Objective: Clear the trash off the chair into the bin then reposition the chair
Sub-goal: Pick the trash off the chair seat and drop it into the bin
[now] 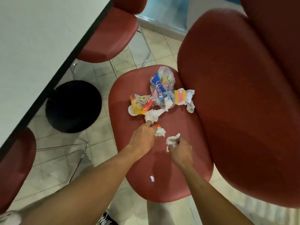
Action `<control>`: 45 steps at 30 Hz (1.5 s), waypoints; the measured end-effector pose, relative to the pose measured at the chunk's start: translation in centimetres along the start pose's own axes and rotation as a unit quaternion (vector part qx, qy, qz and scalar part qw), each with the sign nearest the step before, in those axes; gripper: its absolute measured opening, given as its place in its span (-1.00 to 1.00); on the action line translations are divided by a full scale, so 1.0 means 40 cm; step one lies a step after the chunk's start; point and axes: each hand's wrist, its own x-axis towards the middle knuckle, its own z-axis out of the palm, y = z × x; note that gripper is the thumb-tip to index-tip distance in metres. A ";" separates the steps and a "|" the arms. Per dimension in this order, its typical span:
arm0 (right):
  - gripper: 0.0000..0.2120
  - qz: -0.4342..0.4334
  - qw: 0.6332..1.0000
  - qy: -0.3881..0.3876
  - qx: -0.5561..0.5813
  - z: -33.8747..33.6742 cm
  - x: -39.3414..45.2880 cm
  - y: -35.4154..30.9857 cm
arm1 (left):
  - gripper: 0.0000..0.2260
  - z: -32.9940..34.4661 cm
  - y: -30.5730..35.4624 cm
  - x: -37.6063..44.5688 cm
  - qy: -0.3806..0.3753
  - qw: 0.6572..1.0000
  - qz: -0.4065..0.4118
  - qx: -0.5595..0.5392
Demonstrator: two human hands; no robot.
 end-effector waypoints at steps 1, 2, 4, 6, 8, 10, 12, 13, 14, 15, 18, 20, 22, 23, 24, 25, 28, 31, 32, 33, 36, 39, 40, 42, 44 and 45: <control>-0.71 -0.008 1.000 -0.003 -0.005 0.002 -0.031 -0.014 | -0.79 -0.019 -0.004 -0.039 0.011 1.000 -0.007 -0.010; -0.74 -0.017 1.000 -0.002 -0.001 0.005 -0.066 -0.028 | -0.81 -0.037 -0.010 -0.079 0.020 1.000 -0.014 -0.015; -0.80 -0.038 0.999 0.002 0.007 0.015 -0.138 -0.062 | -0.84 -0.070 -0.029 -0.160 0.040 0.998 -0.030 -0.027; -0.80 -0.052 0.999 -0.001 0.010 0.031 -0.206 -0.095 | -0.84 -0.101 -0.052 -0.240 0.054 0.997 -0.049 -0.037; -0.79 -0.073 0.997 -0.007 0.008 0.045 -0.258 -0.125 | -0.81 -0.129 -0.070 -0.306 0.059 0.996 -0.068 -0.027; -0.83 -0.097 0.995 -0.012 0.011 0.062 -0.328 -0.162 | -0.79 -0.159 -0.094 -0.386 0.068 0.994 -0.087 -0.012; -0.91 -0.113 0.993 -0.024 0.022 0.083 -0.396 -0.198 | -0.80 -0.178 -0.124 -0.463 0.089 0.991 -0.103 0.000; -0.95 -0.120 0.992 -0.030 0.021 0.096 -0.431 -0.217 | -0.81 -0.185 -0.140 -0.502 0.098 0.989 -0.112 0.003; -0.93 -0.129 0.991 -0.033 0.021 0.112 -0.451 -0.227 | -0.81 -0.190 -0.153 -0.532 0.105 0.987 -0.119 0.007; -0.87 -0.140 0.989 -0.036 0.022 0.133 -0.469 -0.234 | -0.82 -0.193 -0.170 -0.566 0.111 0.986 -0.127 0.007; -0.74 -0.159 0.986 -0.046 0.000 0.193 -0.528 -0.255 | -0.83 -0.202 -0.227 -0.670 0.130 0.978 -0.160 -0.007; -0.73 -0.168 0.984 -0.056 -0.021 0.226 -0.582 -0.277 | -0.83 -0.203 -0.269 -0.739 0.140 0.973 -0.184 -0.021; -0.75 -0.182 0.979 -0.076 -0.052 0.263 -0.625 -0.294 | -0.84 -0.204 -0.305 -0.809 0.146 0.966 -0.213 -0.027; -0.76 -0.194 0.975 -0.085 -0.065 0.286 -0.647 -0.302 | -0.84 -0.204 -0.326 -0.847 0.149 0.962 -0.229 -0.029; -0.79 -0.199 0.973 -0.093 -0.074 0.306 -0.666 -0.307 | -0.85 -0.204 -0.343 -0.878 0.151 0.957 -0.245 -0.034; -0.81 -0.200 0.972 -0.100 -0.074 0.325 -0.684 -0.312 | -0.86 -0.202 -0.358 -0.908 0.151 0.953 -0.260 -0.042; -0.82 -0.209 0.965 -0.138 -0.078 0.391 -0.755 -0.334 | -0.87 -0.197 -0.416 -1.008 0.158 0.938 -0.302 -0.059; -0.86 -0.213 0.957 -0.171 -0.094 0.466 -0.805 -0.345 | -0.87 -0.183 -0.474 -1.099 0.173 0.925 -0.333 -0.065; -0.83 -0.222 0.953 -0.176 -0.107 0.490 -0.819 -0.347 | -0.87 -0.178 -0.492 -1.125 0.175 0.919 -0.345 -0.069; -0.80 -0.229 0.949 -0.182 -0.118 0.513 -0.835 -0.352 | -0.86 -0.172 -0.510 -1.151 0.175 0.914 -0.359 -0.073; -0.74 -0.232 0.942 -0.197 -0.143 0.582 -0.891 -0.371 | -0.78 -0.155 -0.567 -1.225 0.178 0.896 -0.397 -0.088; -0.67 -0.250 0.929 -0.204 -0.179 0.649 -0.938 -0.384 | -0.68 -0.139 -0.613 -1.291 0.182 0.877 -0.432 -0.106; -0.67 -0.255 0.926 -0.209 -0.184 0.671 -0.956 -0.388 | -0.66 -0.134 -0.626 -1.312 0.180 0.870 -0.445 -0.110; -0.73 -0.260 0.919 -0.226 -0.193 0.707 -0.989 -0.394 | -0.68 -0.124 -0.652 -1.347 0.180 0.859 -0.465 -0.112; -0.74 -0.261 0.910 -0.243 -0.212 0.743 -1.014 -0.395 | -0.70 -0.114 -0.674 -1.379 0.182 0.850 -0.480 -0.118; -0.70 -0.267 0.903 -0.249 -0.228 0.759 -1.025 -0.395 | -0.69 -0.110 -0.684 -1.392 0.182 0.846 -0.485 -0.123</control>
